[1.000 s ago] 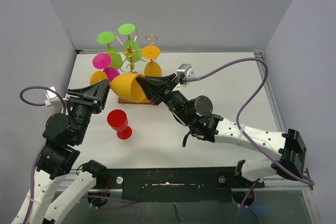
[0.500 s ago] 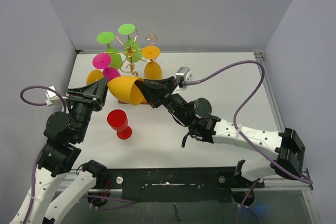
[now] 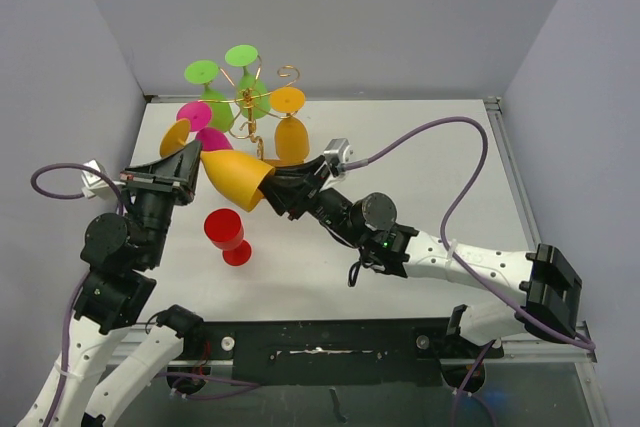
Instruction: Place the wine glass upside down on the wine glass rack
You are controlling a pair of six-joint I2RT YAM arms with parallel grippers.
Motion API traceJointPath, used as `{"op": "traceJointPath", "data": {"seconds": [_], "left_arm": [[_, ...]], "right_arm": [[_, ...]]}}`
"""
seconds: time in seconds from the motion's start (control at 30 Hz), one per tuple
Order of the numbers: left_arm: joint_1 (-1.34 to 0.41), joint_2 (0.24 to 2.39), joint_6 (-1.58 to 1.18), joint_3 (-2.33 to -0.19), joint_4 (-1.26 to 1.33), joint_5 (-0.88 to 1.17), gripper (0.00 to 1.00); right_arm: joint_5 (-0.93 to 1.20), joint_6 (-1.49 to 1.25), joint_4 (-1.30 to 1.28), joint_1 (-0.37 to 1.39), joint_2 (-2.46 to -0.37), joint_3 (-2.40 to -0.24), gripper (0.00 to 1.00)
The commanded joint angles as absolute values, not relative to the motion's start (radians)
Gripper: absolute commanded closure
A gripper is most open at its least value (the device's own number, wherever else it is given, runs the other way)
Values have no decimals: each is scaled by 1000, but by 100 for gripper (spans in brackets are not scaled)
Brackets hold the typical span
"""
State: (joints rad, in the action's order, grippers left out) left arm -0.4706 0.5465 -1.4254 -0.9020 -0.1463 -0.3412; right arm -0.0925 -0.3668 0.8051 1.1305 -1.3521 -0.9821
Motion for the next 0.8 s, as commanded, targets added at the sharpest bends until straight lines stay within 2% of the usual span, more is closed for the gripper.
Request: {"op": "traceJointPath", "data": {"seconds": [0.0, 0.27, 0.43, 0.57, 0.77], "left_arm": [[-474, 558, -1315, -916, -24, -348, 100], [-474, 562, -1082, -926, 18, -334, 100], [-473, 556, -818, -920, 60, -288, 100], [-473, 537, -562, -875, 130, -186, 100], [-473, 540, -245, -824, 190, 9, 100]], "right_arm": [[-89, -394, 793, 1138, -1286, -967, 72], [-113, -395, 545, 1132, -1143, -933, 54], [-135, -455, 384, 1108, -1044, -930, 43], [-115, -565, 266, 1064, -1027, -1023, 40], [-73, -687, 182, 1064, -1114, -1198, 36]]}}
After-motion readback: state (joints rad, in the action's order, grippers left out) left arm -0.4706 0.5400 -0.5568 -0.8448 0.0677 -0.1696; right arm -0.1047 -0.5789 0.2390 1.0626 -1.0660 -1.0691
